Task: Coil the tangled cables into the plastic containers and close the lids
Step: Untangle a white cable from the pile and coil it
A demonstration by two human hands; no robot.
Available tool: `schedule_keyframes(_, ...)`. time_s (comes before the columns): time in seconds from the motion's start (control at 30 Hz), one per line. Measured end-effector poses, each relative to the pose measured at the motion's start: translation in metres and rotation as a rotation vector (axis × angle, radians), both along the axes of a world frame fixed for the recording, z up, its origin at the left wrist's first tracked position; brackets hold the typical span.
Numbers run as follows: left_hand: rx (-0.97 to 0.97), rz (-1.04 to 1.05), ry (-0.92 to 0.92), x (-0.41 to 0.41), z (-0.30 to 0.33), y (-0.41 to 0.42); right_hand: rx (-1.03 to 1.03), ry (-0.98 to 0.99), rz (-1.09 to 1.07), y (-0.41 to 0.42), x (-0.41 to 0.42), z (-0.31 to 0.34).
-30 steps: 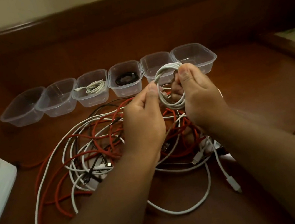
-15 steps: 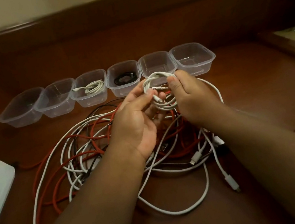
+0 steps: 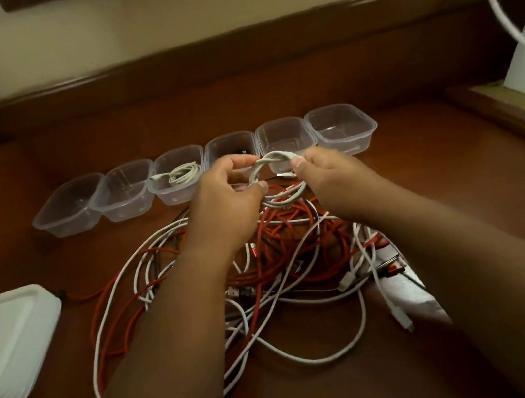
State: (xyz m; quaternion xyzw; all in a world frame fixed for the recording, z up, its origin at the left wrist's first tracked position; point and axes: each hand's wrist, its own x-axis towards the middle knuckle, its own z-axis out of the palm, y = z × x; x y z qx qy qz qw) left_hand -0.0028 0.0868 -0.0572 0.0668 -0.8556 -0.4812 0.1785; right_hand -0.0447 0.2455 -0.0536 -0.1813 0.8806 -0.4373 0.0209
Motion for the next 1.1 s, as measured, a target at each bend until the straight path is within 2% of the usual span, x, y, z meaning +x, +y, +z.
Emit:
schedule_keyframes(0.1, -0.329, 0.046, 0.141, 0.014, 0.017, -0.004, 0.031, 0.003, 0.002, -0.002, 0.008, 0.018)
schedule_keyframes(0.27, -0.552, 0.016, 0.248, 0.050, 0.044, -0.005, 0.003, 0.118, -0.018, -0.011, 0.044, 0.053)
schedule_keyframes(0.33, -0.528, 0.001, 0.241, 0.067, 0.054, -0.010, 0.023, 0.171, -0.001, -0.015, 0.060, 0.067)
schedule_keyframes(0.53, -0.264, -0.048, 0.121, 0.111, 0.069, -0.036, 0.096, 0.239, 0.117, -0.030, 0.094, 0.084)
schedule_keyframes(0.6, -0.103, -0.091, 0.073, 0.117, 0.066, -0.050, 0.091, 0.191, 0.161, -0.038, 0.099, 0.085)
schedule_keyframes(0.7, 0.099, -0.153, 0.030, 0.130, 0.065, -0.070, 0.146, 0.217, 0.252, -0.050, 0.102, 0.089)
schedule_keyframes(0.83, 0.124, -0.189, 0.001, 0.135, 0.056, -0.095, 0.239, 0.207, 0.337, -0.067, 0.090, 0.087)
schedule_keyframes(1.0, -0.144, 0.004, 0.031, 0.100, 0.033, -0.128, 0.227, 0.093, 0.320, -0.107, 0.055, 0.069)
schedule_keyframes(1.1, -0.149, 0.102, 0.087, 0.071, 0.027, -0.148, 0.137, -0.006, 0.292, -0.129, 0.030, 0.062)
